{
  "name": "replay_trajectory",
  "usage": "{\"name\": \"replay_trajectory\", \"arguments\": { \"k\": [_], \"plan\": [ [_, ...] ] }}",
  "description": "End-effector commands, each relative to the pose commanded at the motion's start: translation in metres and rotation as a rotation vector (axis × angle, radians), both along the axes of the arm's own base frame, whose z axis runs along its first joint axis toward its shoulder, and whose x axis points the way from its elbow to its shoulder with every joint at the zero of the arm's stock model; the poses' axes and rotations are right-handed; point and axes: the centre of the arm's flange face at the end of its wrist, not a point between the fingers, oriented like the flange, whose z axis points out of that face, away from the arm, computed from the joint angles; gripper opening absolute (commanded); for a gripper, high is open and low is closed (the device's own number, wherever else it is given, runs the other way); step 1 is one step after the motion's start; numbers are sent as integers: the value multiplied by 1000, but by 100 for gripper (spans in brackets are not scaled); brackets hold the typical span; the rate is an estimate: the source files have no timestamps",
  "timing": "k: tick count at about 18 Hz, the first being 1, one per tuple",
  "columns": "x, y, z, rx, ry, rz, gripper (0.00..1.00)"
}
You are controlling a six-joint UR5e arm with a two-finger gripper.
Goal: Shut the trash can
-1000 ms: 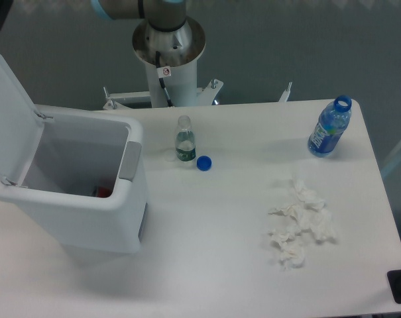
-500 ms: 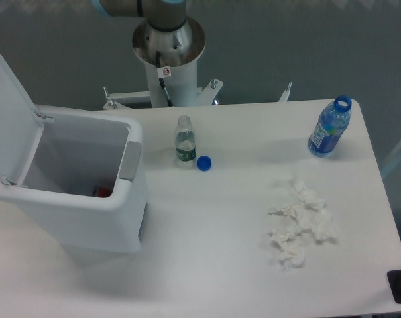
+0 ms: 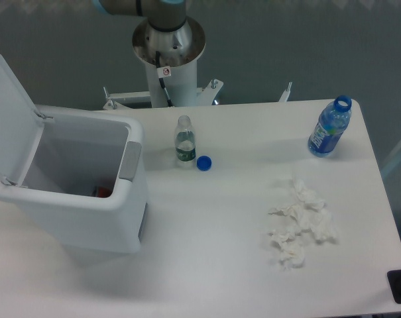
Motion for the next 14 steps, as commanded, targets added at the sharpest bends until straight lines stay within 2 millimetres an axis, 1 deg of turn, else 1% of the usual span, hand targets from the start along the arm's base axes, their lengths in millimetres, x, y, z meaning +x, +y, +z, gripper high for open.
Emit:
{"name": "replay_trajectory", "arguments": {
  "k": [7, 10, 14],
  "plan": [
    [-7, 0, -4, 1, 13, 8, 100],
    [-14, -1, -8, -16, 49, 44, 100],
    [-32, -1, -9, -21, 69, 85, 100]
  ]
}}
